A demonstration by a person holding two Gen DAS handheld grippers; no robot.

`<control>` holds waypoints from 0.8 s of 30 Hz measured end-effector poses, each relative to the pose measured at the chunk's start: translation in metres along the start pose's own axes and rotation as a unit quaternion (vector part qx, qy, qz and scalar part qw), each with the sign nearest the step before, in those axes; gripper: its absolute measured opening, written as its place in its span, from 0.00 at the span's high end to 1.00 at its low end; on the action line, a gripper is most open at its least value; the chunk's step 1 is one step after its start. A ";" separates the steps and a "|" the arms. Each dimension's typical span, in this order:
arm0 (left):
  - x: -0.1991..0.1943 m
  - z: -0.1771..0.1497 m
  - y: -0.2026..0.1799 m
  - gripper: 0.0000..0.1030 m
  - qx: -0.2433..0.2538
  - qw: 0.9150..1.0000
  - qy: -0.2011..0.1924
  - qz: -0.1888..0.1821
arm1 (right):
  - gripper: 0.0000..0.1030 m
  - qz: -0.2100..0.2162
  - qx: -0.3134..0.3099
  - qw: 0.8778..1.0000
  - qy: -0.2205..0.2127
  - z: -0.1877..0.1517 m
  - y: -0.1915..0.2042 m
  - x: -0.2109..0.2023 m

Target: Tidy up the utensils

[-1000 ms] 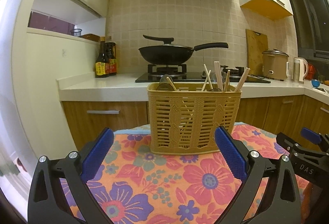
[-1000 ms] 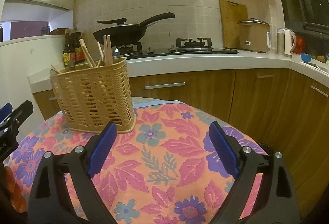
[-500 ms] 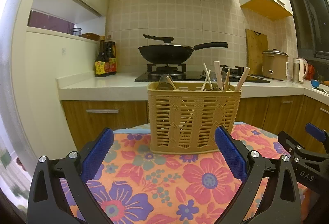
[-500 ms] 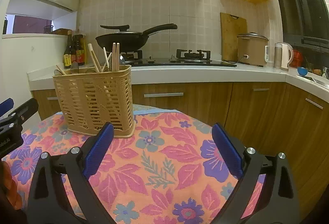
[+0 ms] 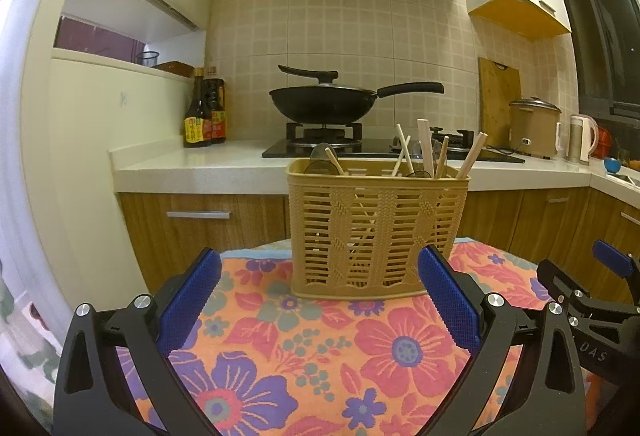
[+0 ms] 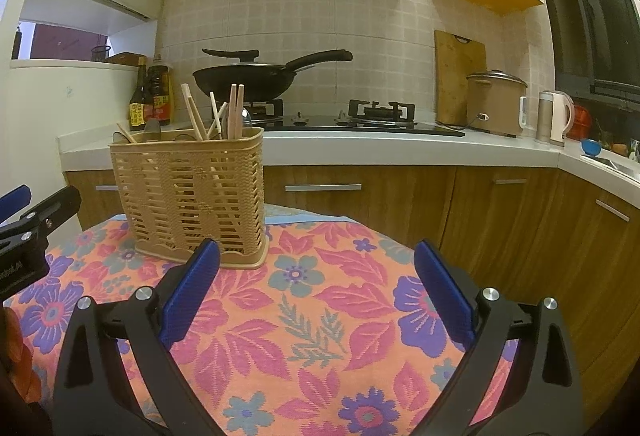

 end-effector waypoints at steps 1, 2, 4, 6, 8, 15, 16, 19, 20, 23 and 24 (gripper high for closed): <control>0.001 0.000 0.000 0.07 -0.001 1.000 0.001 -0.001 | 0.10 0.001 -0.001 1.000 0.000 0.000 0.001 0.000; 0.001 0.000 0.001 0.07 -0.002 1.000 0.002 -0.002 | 0.10 0.001 -0.002 1.000 0.000 0.000 0.001 0.000; 0.000 0.000 0.002 0.07 -0.007 1.000 0.002 -0.005 | 0.10 0.001 -0.002 1.000 0.001 0.000 0.001 0.001; 0.000 0.000 0.002 0.07 -0.010 1.000 0.001 -0.008 | 0.10 0.002 0.000 1.000 0.002 0.000 0.001 0.001; 0.001 0.001 0.002 0.07 -0.010 1.000 0.002 -0.009 | 0.10 0.002 0.001 1.000 0.003 -0.001 0.001 0.002; 0.001 0.001 0.001 0.07 -0.011 1.000 0.004 -0.011 | 0.08 0.003 0.004 1.000 0.007 0.000 -0.001 0.003; 0.001 0.001 0.001 0.07 -0.011 1.000 0.004 -0.011 | 0.08 0.003 0.004 1.000 0.007 0.000 -0.001 0.003; 0.000 0.000 0.002 0.07 -0.011 1.000 0.006 -0.009 | 0.08 0.003 0.006 1.000 0.006 -0.001 -0.001 0.002; 0.001 0.000 0.002 0.07 -0.012 1.000 0.007 -0.009 | 0.08 0.003 0.006 1.000 0.006 -0.001 -0.001 0.002; 0.002 0.000 0.002 0.07 -0.014 1.000 0.010 -0.010 | 0.08 0.004 0.006 1.000 0.006 0.000 -0.002 0.002; 0.002 -0.001 0.002 0.07 -0.014 1.000 0.010 -0.009 | 0.08 0.004 0.006 1.000 0.006 0.000 -0.002 0.002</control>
Point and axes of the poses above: each gripper's, at about its wrist camera, not at the fingertips, and x roughly the way its jaws point, y to its left, z to its top, the point moved 2 cm from there along x, roughly the way its jaws point, and after that the axes turned 3 degrees about z, right-handed, at the moved point
